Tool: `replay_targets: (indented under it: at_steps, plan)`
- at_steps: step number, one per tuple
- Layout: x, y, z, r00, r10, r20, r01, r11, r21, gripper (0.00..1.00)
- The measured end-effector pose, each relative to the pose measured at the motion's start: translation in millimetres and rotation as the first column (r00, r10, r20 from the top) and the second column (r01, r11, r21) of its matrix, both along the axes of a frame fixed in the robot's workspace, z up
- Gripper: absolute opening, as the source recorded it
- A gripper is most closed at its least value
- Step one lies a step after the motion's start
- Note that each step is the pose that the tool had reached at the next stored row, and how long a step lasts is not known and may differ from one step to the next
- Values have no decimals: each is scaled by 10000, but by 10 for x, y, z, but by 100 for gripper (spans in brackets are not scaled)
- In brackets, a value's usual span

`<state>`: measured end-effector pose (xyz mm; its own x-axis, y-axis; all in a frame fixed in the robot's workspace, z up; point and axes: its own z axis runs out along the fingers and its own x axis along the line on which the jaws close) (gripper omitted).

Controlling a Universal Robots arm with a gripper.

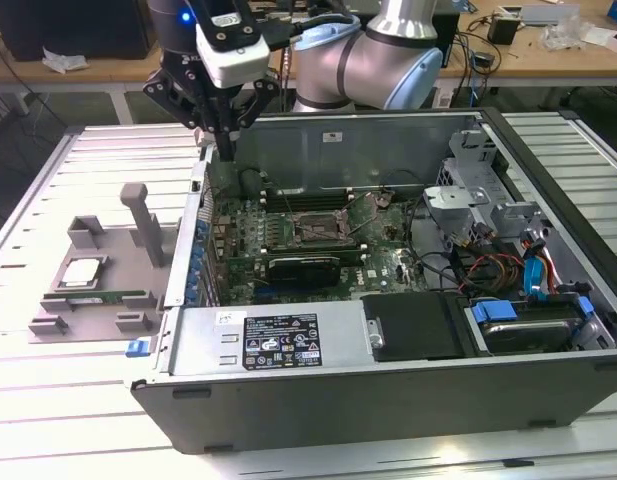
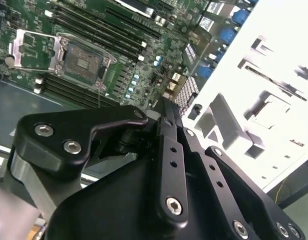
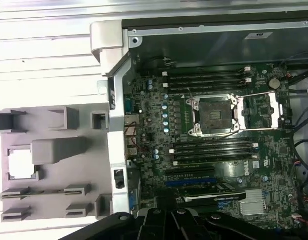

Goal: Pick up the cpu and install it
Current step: 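Reach for the cpu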

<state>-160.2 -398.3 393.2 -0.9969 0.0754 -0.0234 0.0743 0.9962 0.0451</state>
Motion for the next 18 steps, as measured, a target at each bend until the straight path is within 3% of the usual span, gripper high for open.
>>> replay_targets:
  at_steps: [4,18]
  plan:
    - [-192,10,-7,10000,0,1,0,10000,-1,11]
    - [-649,59,-40,10000,0,9,0,10000,-1,11]
